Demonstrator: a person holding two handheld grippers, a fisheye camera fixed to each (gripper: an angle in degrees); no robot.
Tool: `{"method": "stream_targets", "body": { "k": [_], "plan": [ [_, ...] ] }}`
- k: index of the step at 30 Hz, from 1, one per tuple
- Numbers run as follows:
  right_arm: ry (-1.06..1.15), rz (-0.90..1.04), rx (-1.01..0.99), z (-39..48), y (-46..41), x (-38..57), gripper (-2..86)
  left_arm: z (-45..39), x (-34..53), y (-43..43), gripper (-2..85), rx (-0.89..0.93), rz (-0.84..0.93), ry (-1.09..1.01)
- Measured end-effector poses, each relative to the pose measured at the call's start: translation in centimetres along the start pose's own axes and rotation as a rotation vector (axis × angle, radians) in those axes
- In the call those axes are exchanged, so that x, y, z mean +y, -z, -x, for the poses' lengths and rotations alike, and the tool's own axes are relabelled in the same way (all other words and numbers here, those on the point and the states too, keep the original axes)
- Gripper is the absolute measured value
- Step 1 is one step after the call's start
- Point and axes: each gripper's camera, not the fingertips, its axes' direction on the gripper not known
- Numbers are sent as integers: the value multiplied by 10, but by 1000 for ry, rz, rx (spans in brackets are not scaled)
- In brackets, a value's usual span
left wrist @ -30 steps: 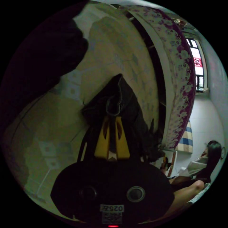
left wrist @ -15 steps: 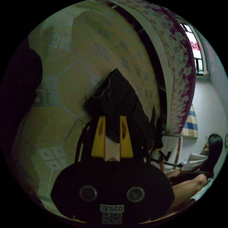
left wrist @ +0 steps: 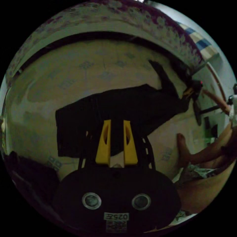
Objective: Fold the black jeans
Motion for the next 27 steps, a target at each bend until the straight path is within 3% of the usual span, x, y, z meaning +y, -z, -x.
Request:
{"method": "stream_targets", "body": {
  "k": [3,8,11,15,20,27],
  "plan": [
    [17,26,-43,14,-1,6,3,10,-13,-51,-1,-72,151,23],
    [111,-47,-191,71,43,66,-4,29,2,-44,-9,-10,106,88],
    [134,-171,-324,56,66,114,-6,50,11,-41,-9,63,82,159],
    [-267,-279,-145,-51,40,139,-7,76,13,-42,-9,116,85,213],
    [-685,-537,-497,-157,-34,135,2,100,27,-31,-9,122,18,284],
    [-851,-813,-430,-116,-71,229,43,156,120,9,30,244,-202,584]
  ]
}}
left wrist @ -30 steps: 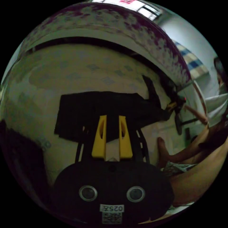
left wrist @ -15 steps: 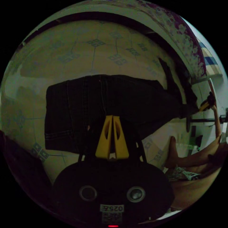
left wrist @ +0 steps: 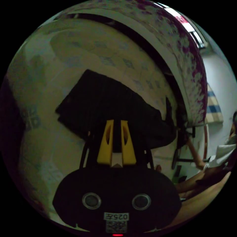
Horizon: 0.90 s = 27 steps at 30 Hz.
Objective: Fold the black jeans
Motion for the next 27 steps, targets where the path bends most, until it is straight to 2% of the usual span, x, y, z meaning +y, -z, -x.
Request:
{"method": "stream_targets", "body": {
  "k": [2,4,6,9,12,14,18,20,22,23,25,27],
  "plan": [
    [-132,-98,-76,-32,23,46,76,33,21,18,45,79,-60,154],
    [-288,-248,-240,-69,41,102,114,68,48,30,67,211,-138,310],
    [-499,-393,-499,-113,36,181,156,105,79,35,95,348,-207,482],
    [-599,-381,-559,-131,11,241,180,130,99,37,103,378,-256,579],
    [-663,-493,-721,-153,-11,260,170,150,90,34,97,482,-292,595],
    [-681,-539,-759,-168,-20,254,146,161,74,29,86,523,-278,616],
    [-688,-504,-697,-196,-14,229,88,165,41,34,37,405,-225,587],
    [-727,-459,-693,-207,-11,221,12,156,27,39,21,323,-235,535],
    [-710,-501,-832,-212,3,212,0,150,10,47,13,297,-215,525],
    [-711,-538,-913,-208,23,209,-3,143,-1,61,9,326,-231,497],
    [-643,-579,-951,-191,68,209,-5,122,-17,92,7,339,-265,397],
    [-520,-583,-793,-166,136,223,-7,97,-24,134,7,289,-316,308]
  ]
}}
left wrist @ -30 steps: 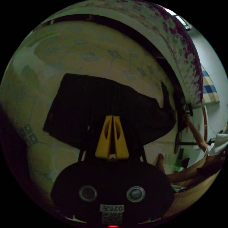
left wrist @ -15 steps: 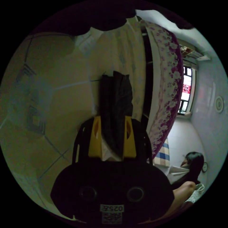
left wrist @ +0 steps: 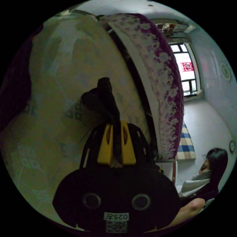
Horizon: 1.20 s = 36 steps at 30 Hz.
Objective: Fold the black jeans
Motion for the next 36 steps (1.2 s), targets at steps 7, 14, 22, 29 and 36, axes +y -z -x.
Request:
{"method": "stream_targets", "body": {
  "k": [7,14,22,29,36],
  "plan": [
    [6,181,618,-33,48,41,-2,67,34,19,17,-249,137,100],
    [-233,48,689,-113,79,94,89,144,71,69,43,-42,33,322],
    [171,127,374,-13,-11,82,150,25,67,54,79,-237,205,-264],
    [129,387,333,-55,-124,-41,153,57,47,21,75,-259,294,-76],
    [-11,400,286,-81,-140,-96,58,128,42,35,22,-45,207,240]
  ]
}}
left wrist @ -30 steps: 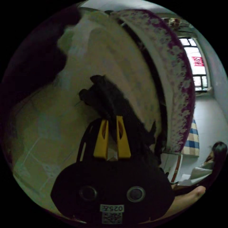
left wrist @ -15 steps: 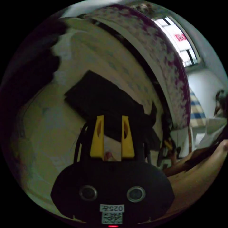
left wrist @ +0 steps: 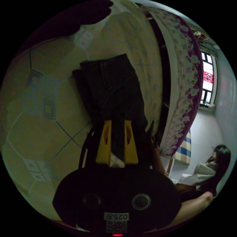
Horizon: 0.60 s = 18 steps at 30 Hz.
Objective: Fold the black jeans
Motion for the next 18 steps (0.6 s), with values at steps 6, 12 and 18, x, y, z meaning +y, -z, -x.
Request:
{"method": "stream_targets", "body": {
  "k": [6,12,18],
  "plan": [
    [53,-133,-186,8,56,47,-5,-1,-8,5,-8,1,-14,-19],
    [485,-438,-434,46,198,194,0,-31,-5,39,-9,70,-69,-189],
    [-81,-287,-39,-89,210,289,112,35,-12,7,-3,64,66,-55]
  ]
}}
